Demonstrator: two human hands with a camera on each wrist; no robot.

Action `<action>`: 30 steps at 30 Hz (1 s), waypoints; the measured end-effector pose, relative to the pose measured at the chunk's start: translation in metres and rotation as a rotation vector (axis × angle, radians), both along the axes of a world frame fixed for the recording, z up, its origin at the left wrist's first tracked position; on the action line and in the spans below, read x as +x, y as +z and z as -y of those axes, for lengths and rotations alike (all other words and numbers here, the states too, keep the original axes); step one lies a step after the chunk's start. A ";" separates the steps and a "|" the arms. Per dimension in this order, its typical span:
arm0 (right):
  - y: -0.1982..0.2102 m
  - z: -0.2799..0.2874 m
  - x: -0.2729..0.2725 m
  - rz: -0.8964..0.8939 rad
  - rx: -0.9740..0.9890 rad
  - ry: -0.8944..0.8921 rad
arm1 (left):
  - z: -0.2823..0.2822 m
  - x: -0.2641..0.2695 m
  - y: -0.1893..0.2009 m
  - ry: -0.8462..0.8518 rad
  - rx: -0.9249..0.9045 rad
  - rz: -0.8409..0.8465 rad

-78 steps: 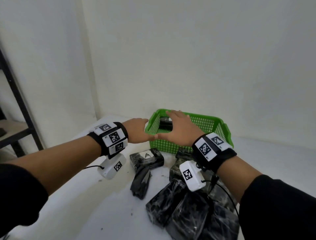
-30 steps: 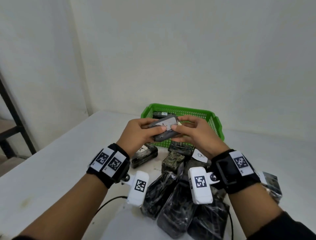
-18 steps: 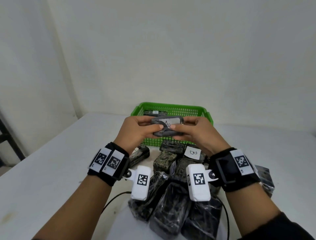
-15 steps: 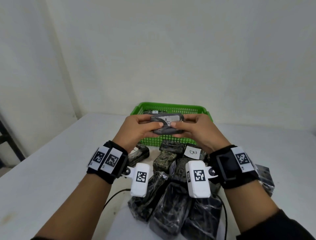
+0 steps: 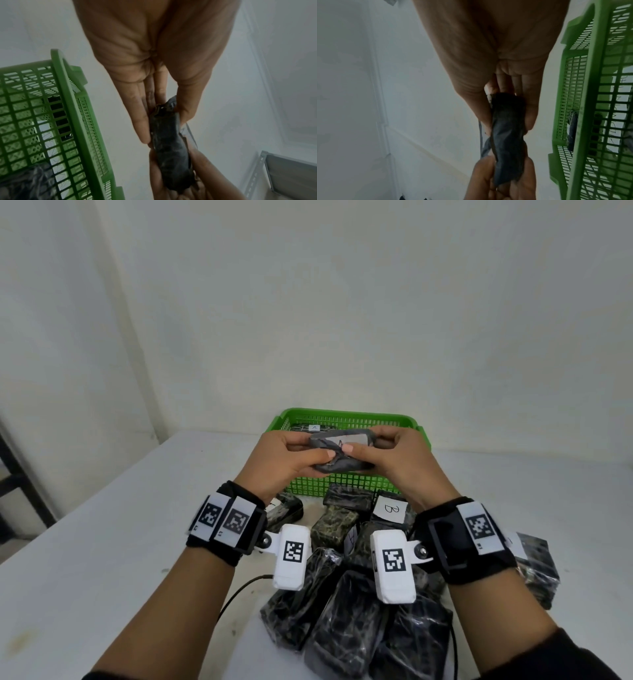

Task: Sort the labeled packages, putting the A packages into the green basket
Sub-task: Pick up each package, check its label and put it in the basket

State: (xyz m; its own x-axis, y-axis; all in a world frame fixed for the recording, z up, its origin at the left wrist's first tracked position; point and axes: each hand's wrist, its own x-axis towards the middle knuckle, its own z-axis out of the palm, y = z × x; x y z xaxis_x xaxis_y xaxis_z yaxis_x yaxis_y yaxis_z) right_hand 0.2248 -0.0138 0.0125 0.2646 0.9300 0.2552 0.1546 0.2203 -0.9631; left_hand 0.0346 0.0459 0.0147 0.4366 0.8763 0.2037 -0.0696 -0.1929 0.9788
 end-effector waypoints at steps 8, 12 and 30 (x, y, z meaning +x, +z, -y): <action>0.002 0.007 0.007 -0.005 -0.015 0.018 | 0.001 0.003 -0.003 -0.051 0.031 -0.005; 0.002 0.004 0.005 0.064 0.018 0.001 | 0.001 0.003 -0.006 -0.047 0.102 -0.024; 0.005 -0.012 0.009 -0.120 -0.132 0.170 | -0.009 -0.005 -0.021 -0.007 0.295 0.068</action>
